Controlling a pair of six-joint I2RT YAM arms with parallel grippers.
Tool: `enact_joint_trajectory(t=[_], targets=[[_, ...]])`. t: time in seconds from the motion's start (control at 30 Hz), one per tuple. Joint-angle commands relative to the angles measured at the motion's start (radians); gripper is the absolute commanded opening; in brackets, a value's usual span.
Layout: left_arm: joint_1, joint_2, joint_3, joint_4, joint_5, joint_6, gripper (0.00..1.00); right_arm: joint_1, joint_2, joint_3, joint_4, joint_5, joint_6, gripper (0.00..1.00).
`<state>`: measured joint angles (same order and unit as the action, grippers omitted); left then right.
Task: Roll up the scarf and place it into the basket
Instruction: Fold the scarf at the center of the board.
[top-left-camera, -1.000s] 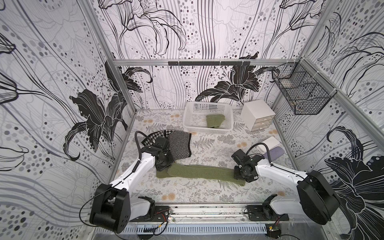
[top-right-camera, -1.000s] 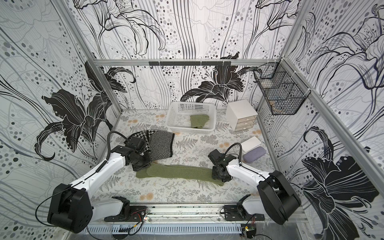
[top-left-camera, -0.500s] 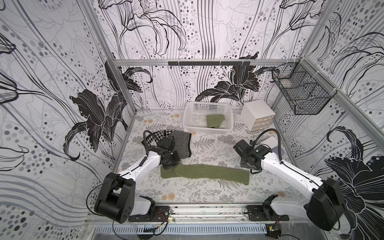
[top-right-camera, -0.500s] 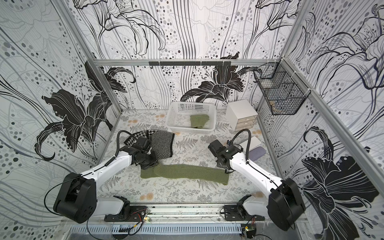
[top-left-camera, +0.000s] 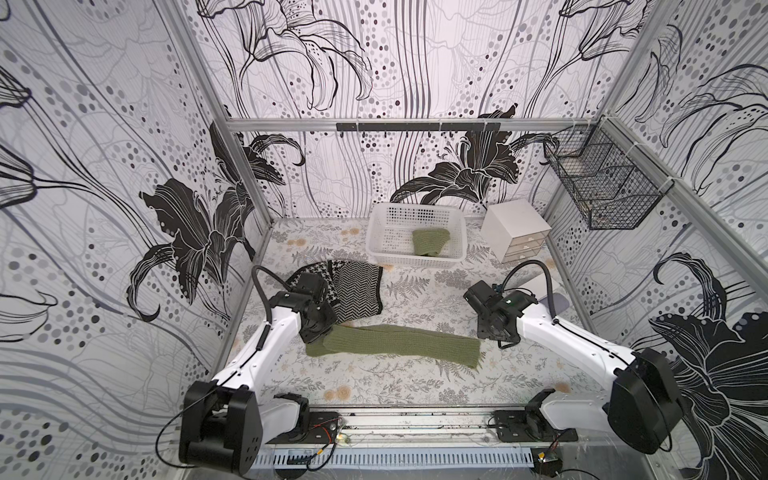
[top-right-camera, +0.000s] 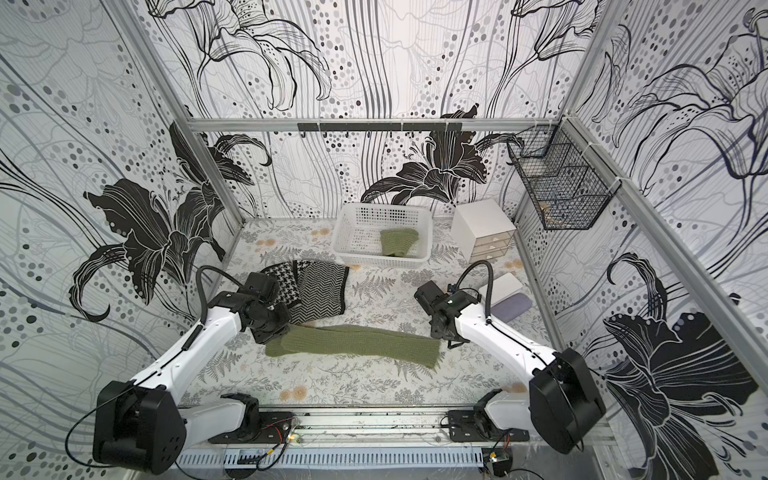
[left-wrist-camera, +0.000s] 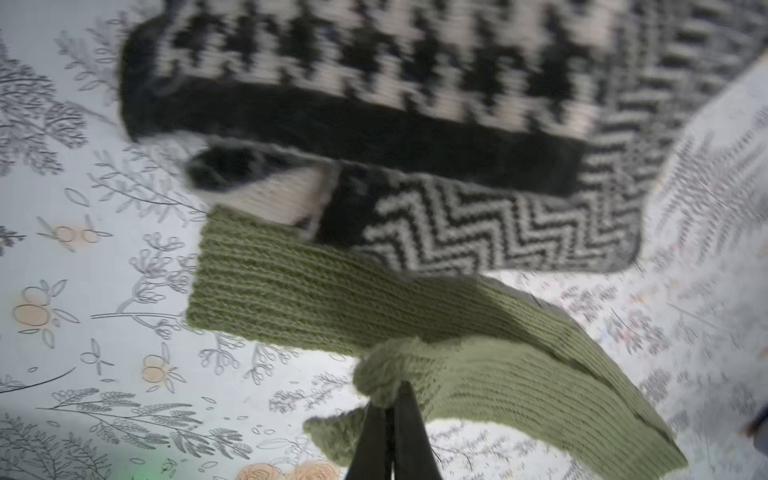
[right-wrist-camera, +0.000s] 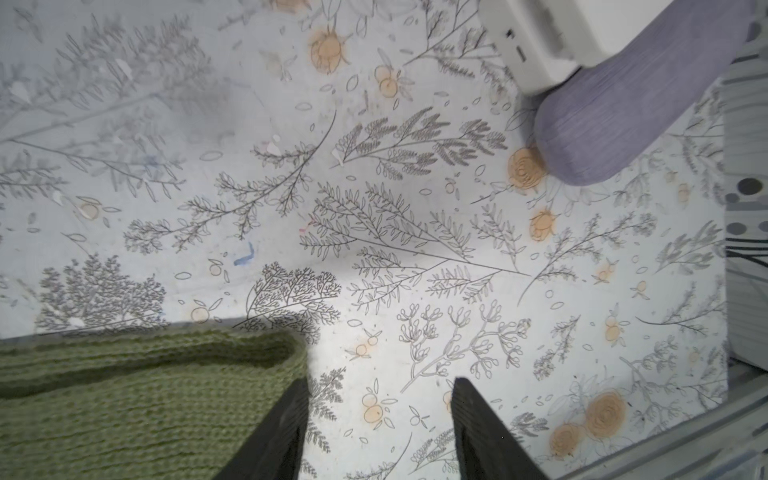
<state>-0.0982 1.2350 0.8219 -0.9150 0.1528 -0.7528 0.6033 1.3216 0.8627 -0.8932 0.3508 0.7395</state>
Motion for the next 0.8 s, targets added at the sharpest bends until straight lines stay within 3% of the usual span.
enact_joint_trajectory(t=[0.0,0.23,0.47,0.53,0.57,0.6,0.77], targets=[[0.034,0.026,0.0,0.059,-0.008,0.042,0.0,-0.004,0.015,-0.052,0.065,-0.089,0.005,0.58],[0.032,0.053,0.019,0.07,0.001,0.066,0.0,-0.004,0.044,-0.143,0.203,-0.266,0.05,0.55],[0.035,0.066,0.012,0.085,0.007,0.076,0.0,-0.004,0.05,-0.242,0.306,-0.334,0.111,0.45],[0.035,0.07,0.011,0.091,0.009,0.077,0.0,-0.004,0.077,-0.25,0.328,-0.356,0.113,0.32],[0.035,0.071,0.011,0.094,0.011,0.076,0.0,-0.004,0.088,-0.25,0.331,-0.36,0.115,0.17],[0.035,0.072,0.01,0.097,0.012,0.079,0.0,-0.004,0.089,-0.247,0.318,-0.351,0.123,0.0],[0.032,0.099,-0.025,0.151,0.05,0.087,0.0,-0.004,-0.001,-0.113,0.038,-0.062,0.133,0.0]])
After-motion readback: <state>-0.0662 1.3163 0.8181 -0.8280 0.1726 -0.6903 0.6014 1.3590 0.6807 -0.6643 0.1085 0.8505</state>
